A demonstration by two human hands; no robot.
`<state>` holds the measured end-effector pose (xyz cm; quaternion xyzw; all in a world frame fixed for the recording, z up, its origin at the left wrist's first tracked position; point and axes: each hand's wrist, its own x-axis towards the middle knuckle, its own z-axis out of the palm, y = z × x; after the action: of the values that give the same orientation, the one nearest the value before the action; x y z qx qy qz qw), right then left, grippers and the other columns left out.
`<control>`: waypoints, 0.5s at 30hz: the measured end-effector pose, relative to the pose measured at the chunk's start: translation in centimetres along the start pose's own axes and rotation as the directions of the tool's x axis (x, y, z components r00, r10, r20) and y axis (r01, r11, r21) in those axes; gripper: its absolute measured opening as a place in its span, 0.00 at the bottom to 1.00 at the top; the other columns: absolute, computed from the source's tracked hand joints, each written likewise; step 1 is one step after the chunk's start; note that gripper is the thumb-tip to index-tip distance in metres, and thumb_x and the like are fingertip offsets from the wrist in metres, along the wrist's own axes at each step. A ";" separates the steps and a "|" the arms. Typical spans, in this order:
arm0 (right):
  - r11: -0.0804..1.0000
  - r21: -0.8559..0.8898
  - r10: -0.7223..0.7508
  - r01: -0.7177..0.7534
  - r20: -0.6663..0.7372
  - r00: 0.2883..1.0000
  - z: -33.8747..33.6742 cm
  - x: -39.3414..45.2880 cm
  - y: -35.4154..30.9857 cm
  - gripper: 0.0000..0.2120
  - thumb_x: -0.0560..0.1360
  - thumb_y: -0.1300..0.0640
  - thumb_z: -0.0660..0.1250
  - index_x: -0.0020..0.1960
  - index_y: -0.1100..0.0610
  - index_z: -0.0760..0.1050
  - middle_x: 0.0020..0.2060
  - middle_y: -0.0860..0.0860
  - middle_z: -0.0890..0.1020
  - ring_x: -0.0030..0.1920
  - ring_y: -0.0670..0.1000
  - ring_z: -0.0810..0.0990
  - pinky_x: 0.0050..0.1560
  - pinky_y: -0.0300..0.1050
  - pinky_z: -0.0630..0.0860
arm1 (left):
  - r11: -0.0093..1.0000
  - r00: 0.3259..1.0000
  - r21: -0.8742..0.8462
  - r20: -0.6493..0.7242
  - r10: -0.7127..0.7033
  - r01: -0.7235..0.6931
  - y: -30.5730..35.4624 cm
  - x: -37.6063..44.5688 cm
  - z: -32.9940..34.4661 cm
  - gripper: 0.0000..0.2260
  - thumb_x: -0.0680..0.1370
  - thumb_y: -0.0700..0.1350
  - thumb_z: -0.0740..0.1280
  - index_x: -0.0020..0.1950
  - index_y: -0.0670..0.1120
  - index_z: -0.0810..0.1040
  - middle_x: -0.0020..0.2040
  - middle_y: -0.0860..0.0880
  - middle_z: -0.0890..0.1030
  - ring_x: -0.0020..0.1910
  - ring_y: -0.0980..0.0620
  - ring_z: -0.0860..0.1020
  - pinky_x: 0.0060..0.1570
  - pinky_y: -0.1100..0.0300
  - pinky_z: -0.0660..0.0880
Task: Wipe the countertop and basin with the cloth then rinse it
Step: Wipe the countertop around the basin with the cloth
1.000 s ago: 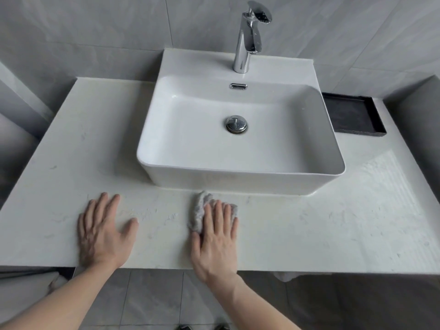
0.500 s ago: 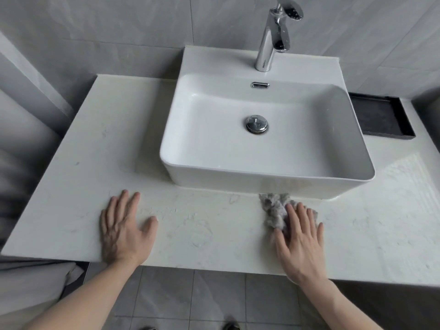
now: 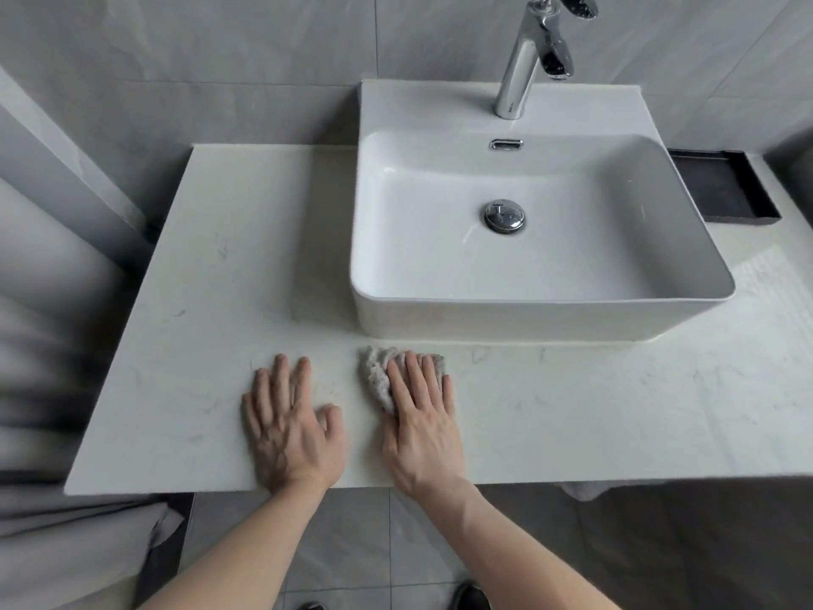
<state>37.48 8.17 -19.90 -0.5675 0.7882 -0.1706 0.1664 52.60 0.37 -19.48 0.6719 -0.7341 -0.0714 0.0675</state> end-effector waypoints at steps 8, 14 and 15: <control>0.993 -0.035 0.112 -0.116 -0.079 0.990 -1.8 -2.3 4.2 0.31 0.81 0.55 0.59 0.83 0.47 0.57 0.83 0.46 0.54 0.84 0.50 0.48 0.83 0.53 0.45 | 0.999 0.997 0.031 0.074 0.022 -0.025 -0.1 0.1 -0.2 0.34 0.71 0.54 0.54 0.79 0.52 0.64 0.81 0.48 0.58 0.80 0.42 0.54 0.77 0.40 0.51; 0.888 -0.055 0.447 -0.457 -0.137 0.884 -8.0 -5.5 13.0 0.32 0.82 0.52 0.58 0.84 0.46 0.53 0.84 0.47 0.52 0.84 0.53 0.48 0.82 0.59 0.45 | 0.999 0.997 0.030 0.078 0.026 -0.028 -0.1 -0.1 -0.1 0.34 0.71 0.53 0.53 0.79 0.51 0.63 0.81 0.48 0.58 0.80 0.41 0.53 0.77 0.39 0.50; 0.870 -0.040 0.484 -0.492 -0.125 0.866 -8.9 -5.5 14.0 0.32 0.81 0.48 0.57 0.84 0.45 0.53 0.84 0.48 0.52 0.84 0.54 0.47 0.82 0.60 0.45 | 0.999 0.997 0.030 0.076 0.025 -0.027 0.0 -0.1 -0.1 0.34 0.71 0.53 0.53 0.79 0.51 0.63 0.81 0.48 0.58 0.80 0.41 0.53 0.77 0.39 0.50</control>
<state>23.32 18.30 -18.07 -0.3449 0.9195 -0.1266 0.1398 52.63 0.42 -19.42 0.6600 -0.7458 -0.0845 0.0302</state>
